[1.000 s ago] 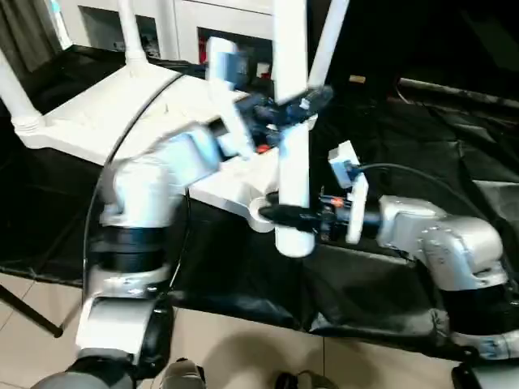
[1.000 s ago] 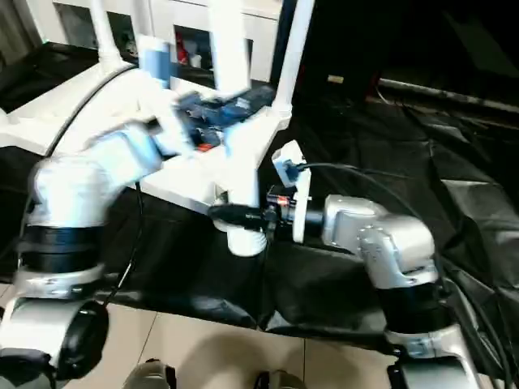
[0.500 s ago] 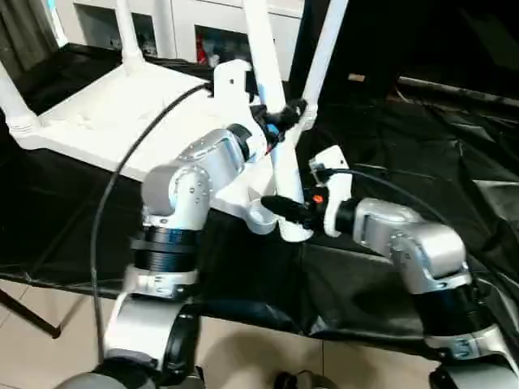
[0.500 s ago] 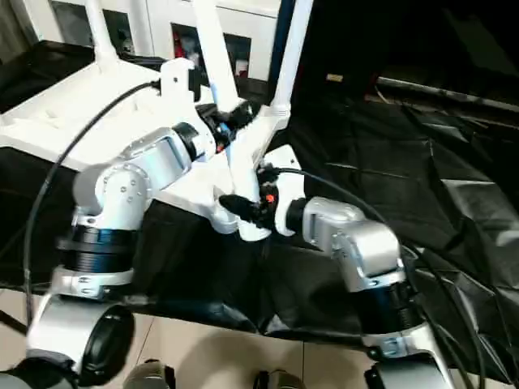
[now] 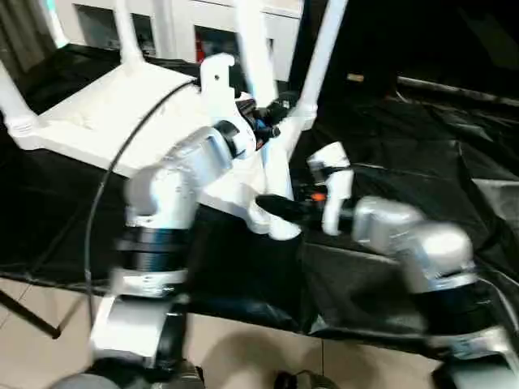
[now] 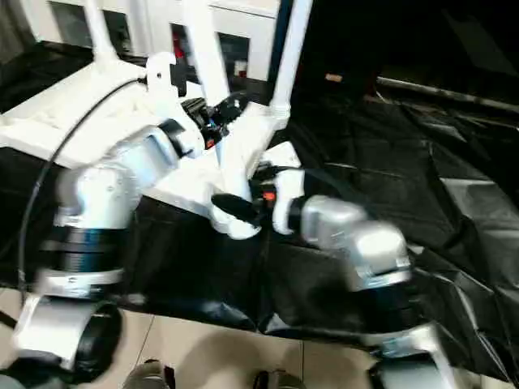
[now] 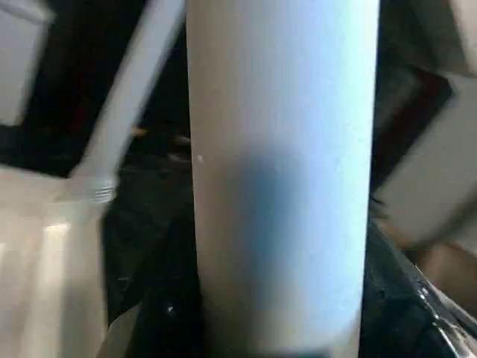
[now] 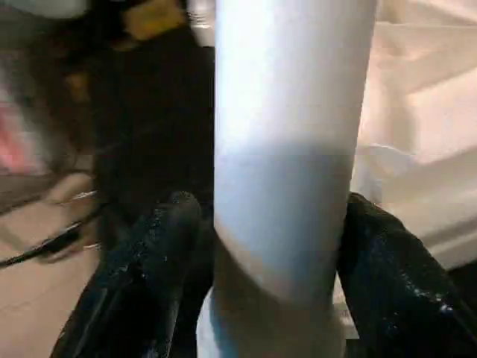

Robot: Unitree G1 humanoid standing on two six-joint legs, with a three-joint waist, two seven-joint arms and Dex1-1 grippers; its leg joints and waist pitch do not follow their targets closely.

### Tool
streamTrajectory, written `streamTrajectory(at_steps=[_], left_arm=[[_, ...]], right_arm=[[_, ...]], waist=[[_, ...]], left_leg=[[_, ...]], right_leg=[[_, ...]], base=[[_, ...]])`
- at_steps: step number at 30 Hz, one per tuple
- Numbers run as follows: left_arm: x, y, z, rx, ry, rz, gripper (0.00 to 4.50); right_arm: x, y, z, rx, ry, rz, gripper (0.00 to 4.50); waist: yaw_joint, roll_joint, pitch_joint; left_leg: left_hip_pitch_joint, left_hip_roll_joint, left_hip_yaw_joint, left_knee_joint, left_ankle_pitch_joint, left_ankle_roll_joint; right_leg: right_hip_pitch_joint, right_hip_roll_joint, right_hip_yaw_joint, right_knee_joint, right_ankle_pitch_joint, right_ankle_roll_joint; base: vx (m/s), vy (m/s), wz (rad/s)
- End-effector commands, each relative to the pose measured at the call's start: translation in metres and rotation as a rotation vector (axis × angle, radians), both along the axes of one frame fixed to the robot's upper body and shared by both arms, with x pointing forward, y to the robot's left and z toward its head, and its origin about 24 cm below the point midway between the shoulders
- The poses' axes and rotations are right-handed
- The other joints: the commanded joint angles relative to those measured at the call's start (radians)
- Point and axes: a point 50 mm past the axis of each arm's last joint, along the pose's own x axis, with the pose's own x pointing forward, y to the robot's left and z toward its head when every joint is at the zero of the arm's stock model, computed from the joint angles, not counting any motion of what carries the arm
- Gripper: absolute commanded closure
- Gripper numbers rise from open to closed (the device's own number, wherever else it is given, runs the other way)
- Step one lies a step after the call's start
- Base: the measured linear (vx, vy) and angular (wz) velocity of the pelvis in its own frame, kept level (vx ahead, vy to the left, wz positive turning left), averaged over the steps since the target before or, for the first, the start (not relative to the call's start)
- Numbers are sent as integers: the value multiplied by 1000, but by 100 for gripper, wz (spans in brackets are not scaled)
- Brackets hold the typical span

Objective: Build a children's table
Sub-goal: Pick table leg

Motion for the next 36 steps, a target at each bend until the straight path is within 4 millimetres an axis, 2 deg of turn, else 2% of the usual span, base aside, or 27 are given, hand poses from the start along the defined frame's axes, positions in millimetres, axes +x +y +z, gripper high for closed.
streamTrajectory(at_steps=[1,6,12,17,20,22,24,25,27,29,31,35,36], left_arm=[[-10,-9,7,-25,-20,-143,268],[-17,-7,13,-56,-28,-264,268],[-22,-8,17,-88,-30,-352,269],[-26,-9,18,-74,-43,-418,269],[-28,-9,18,-66,-44,-453,269],[-29,-9,18,-69,-43,-470,269],[-29,-9,19,-86,-41,-482,269],[-29,-9,19,-86,-41,-482,269],[-28,-8,20,-93,-43,-478,269],[-27,-7,20,-98,-44,-475,269],[-27,-7,20,-108,-40,-464,269],[-21,-5,17,-71,-52,-393,269],[-19,-5,17,-66,-55,-372,234]], right_arm=[[-1,-9,11,36,4,42,158],[-2,-19,19,76,46,85,158],[-1,-19,20,62,77,130,158],[-2,-18,23,84,107,179,158],[-3,-18,26,95,126,216,158],[-3,-19,27,91,127,228,158],[-4,-20,27,86,129,240,158],[-4,-20,27,86,129,240,158],[-4,-20,26,81,139,250,191],[-5,-19,23,72,144,254,191],[-5,-19,21,64,143,249,226],[-1,-17,19,58,101,204,253],[0,-16,19,56,94,194,262]], waist=[[2,8,-95],[1,3,-96],[1,0,-93],[-1,-1,-94],[2,1,-95],[3,2,-96],[2,-3,-96],[3,-2,-96],[3,-3,-97],[3,-6,-97],[3,-5,-98],[3,-5,-97],[3,-5,-97]], left_leg=[[23,7,5,-72,-223,-24],[21,6,7,-70,-213,-24],[22,7,6,-71,-230,-32],[22,6,6,-71,-231,-34],[21,8,5,-71,-219,-35],[21,9,5,-71,-211,-37],[21,9,6,-72,-212,-39],[21,9,6,-71,-213,-39],[21,8,6,-71,-213,-40],[20,8,6,-72,-210,-40],[20,8,6,-70,-211,-39],[21,8,5,-71,-222,-43],[20,8,5,-71,-224,-43]], right_leg=[[63,-43,31,-78,-297,-123],[66,-45,31,-78,-307,-136],[62,-45,29,-88,-373,-112],[61,-45,28,-89,-392,-103],[62,-46,29,-85,-374,-104],[63,-46,30,-82,-341,-119],[64,-45,30,-80,-329,-126],[64,-45,30,-79,-330,-126],[65,-46,30,-80,-332,-125],[66,-46,30,-80,-336,-121],[65,-46,30,-82,-343,-118],[64,-47,28,-85,-371,-107],[63,-48,29,-85,-374,-105]], base=[[0,0,0],[0,0,0],[0,0,0],[0,0,0],[0,0,0],[0,0,0],[0,0,0],[0,0,0],[0,0,0],[0,0,0],[0,0,0],[0,0,0],[0,0,0]])
